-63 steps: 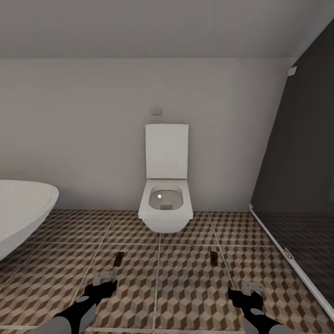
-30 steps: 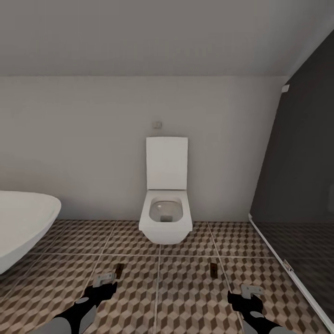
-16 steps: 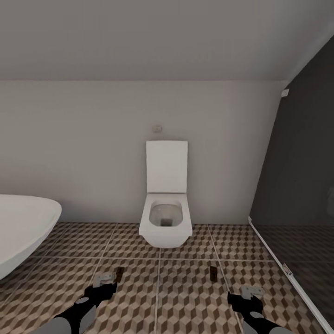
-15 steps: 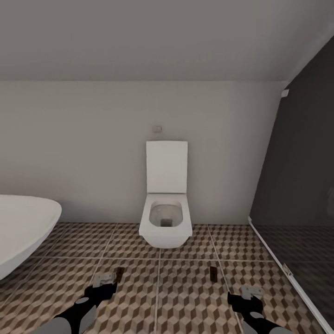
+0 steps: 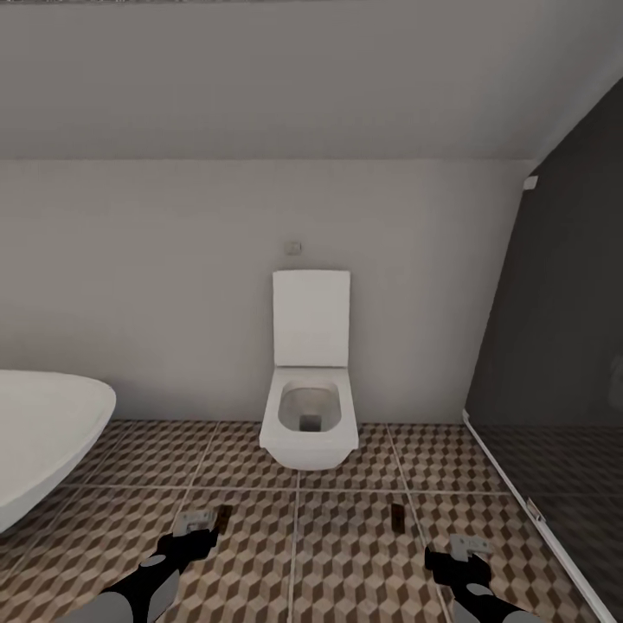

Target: Take the four mousetraps from the cabinet in the bathroom and place them on the bathroom floor. Make sure all four end up on the same floor surface, and ensure that at least two of them are either under or directly next to the same bathroom sink.

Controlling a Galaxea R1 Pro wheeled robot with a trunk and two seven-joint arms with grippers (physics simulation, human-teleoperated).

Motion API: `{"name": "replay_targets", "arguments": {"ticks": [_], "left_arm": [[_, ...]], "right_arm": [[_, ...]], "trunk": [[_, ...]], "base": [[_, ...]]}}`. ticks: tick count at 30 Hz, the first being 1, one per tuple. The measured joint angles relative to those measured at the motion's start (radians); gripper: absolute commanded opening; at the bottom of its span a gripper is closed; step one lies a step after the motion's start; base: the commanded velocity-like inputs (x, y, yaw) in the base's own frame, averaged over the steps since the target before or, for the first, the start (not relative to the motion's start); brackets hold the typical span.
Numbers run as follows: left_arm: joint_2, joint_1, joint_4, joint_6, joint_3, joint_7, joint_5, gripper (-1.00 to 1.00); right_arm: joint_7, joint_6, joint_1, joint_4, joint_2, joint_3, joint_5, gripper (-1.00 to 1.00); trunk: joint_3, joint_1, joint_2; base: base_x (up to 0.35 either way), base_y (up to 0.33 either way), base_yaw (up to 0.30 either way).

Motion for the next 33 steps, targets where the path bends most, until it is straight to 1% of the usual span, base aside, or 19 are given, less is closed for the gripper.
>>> {"name": "replay_targets", "arguments": {"ticks": [28, 33], "left_arm": [[0.002, 0.000, 0.000, 0.000, 0.000, 0.000, 0.001, 1.00], [0.002, 0.000, 0.000, 0.000, 0.001, 0.000, 0.001, 1.00]], "right_arm": [[-0.001, 0.000, 0.000, 0.000, 0.001, 0.000, 0.002, 1.00], [-0.002, 0.000, 0.000, 0.000, 0.002, 0.000, 0.013, 1.00]], "trunk": [[0.088, -0.107, 0.196], [0.103, -0.127, 0.231]], "base": [[0.000, 0.000, 0.000], [0.000, 0.000, 0.000]]}}
